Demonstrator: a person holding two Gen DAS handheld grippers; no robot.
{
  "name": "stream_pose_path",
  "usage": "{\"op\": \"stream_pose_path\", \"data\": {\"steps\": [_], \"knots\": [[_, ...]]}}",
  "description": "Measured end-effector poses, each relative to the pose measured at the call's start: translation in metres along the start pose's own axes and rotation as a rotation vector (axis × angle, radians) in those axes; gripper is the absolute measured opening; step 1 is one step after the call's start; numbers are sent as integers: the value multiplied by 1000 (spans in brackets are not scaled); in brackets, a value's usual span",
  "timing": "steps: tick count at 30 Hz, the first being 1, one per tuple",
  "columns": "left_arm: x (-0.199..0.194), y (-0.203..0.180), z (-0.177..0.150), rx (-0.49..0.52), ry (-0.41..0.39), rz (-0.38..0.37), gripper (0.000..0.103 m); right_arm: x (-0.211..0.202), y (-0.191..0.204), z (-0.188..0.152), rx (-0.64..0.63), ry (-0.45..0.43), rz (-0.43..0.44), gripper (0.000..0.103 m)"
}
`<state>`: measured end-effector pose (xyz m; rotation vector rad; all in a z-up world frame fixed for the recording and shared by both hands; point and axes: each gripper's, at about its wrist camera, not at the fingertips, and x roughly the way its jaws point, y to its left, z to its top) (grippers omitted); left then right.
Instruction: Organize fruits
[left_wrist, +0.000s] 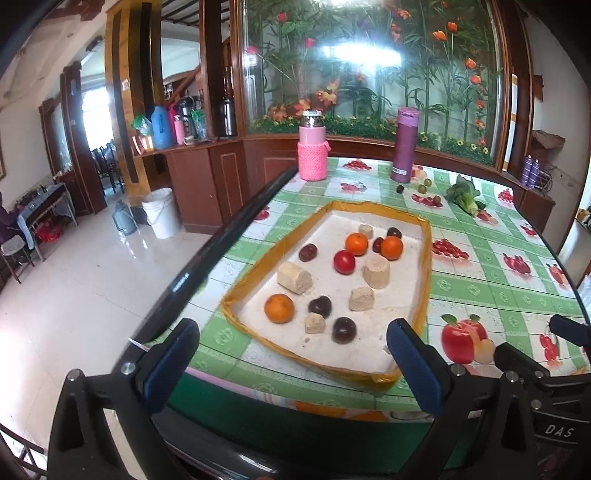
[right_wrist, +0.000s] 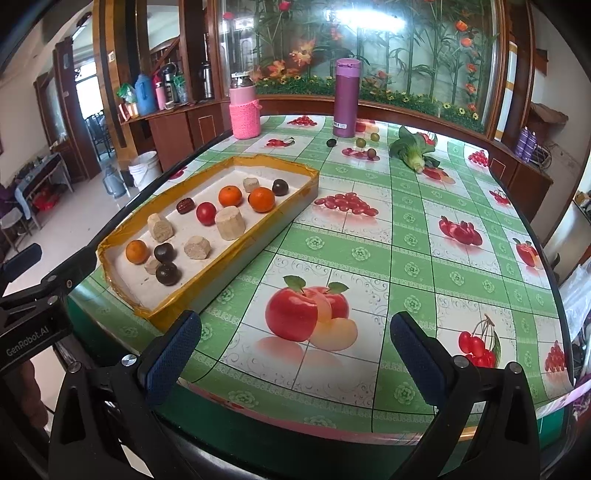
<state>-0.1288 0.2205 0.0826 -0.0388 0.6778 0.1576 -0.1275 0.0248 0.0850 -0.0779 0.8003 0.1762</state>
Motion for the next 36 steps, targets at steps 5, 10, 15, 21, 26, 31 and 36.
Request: {"op": "stream_pose_path", "data": {"steps": [5, 10, 15, 21, 26, 31, 36], "knots": [[1, 1, 0, -17, 11, -10, 103, -1, 0, -2, -12, 0, -6, 103], [1, 1, 0, -16, 8, -3, 103, -3, 0, -4, -16, -4, -3, 103], [3, 2, 0, -6, 10, -6, 103, -4, 1, -3, -12, -8, 1, 103], [6, 7, -2, -22, 25, -14, 103, -5, 6, -3, -20, -8, 1, 103], [6, 7, -2, -24, 27, -20, 103, -5, 6, -2, -17, -10, 0, 103], [9, 7, 0, -25, 35, -28, 103, -4, 5, -1, -10, -4, -1, 103], [12, 6, 0, -21, 29, -55, 103, -4, 5, 0, -13, -15, -1, 103]]}}
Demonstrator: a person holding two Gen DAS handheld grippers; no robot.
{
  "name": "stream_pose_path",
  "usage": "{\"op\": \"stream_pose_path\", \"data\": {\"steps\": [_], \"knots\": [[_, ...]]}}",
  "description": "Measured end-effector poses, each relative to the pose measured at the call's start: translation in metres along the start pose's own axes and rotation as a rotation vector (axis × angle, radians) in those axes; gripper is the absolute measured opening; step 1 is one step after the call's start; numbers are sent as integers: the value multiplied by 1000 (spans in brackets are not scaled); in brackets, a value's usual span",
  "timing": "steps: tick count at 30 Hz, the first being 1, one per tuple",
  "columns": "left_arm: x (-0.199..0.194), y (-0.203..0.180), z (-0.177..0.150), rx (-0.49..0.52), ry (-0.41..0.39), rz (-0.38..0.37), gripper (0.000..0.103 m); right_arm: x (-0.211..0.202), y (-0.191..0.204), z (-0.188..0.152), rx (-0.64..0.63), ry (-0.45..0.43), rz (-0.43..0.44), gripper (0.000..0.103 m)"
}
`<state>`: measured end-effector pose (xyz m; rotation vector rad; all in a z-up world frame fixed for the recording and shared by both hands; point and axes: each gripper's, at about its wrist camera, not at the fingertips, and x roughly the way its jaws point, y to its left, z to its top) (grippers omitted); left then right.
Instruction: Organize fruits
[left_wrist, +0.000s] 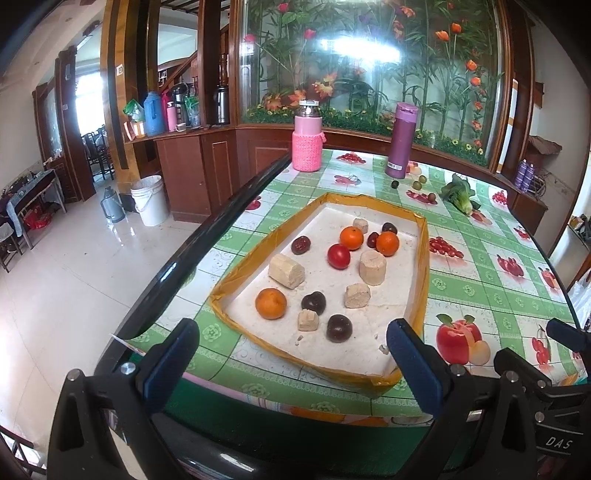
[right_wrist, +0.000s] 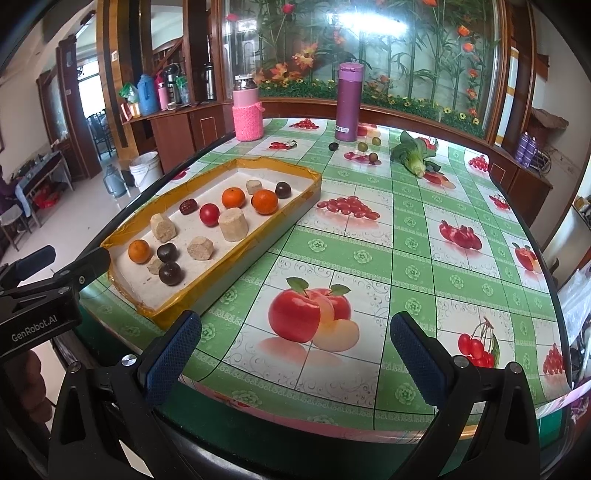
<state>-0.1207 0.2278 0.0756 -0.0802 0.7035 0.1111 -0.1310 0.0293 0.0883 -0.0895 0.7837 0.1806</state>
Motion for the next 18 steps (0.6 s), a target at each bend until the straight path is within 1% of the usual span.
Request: {"op": "stream_pose_path", "data": {"steps": [3, 11, 18], "knots": [[1, 2, 1, -15, -1, -17, 102, 1, 1, 1, -5, 0, 2, 103], [-4, -1, 2, -3, -36, -13, 103, 3, 2, 2, -5, 1, 7, 103], [-4, -2, 3, 0, -33, -11, 103, 4, 3, 3, -11, 2, 4, 103]]}}
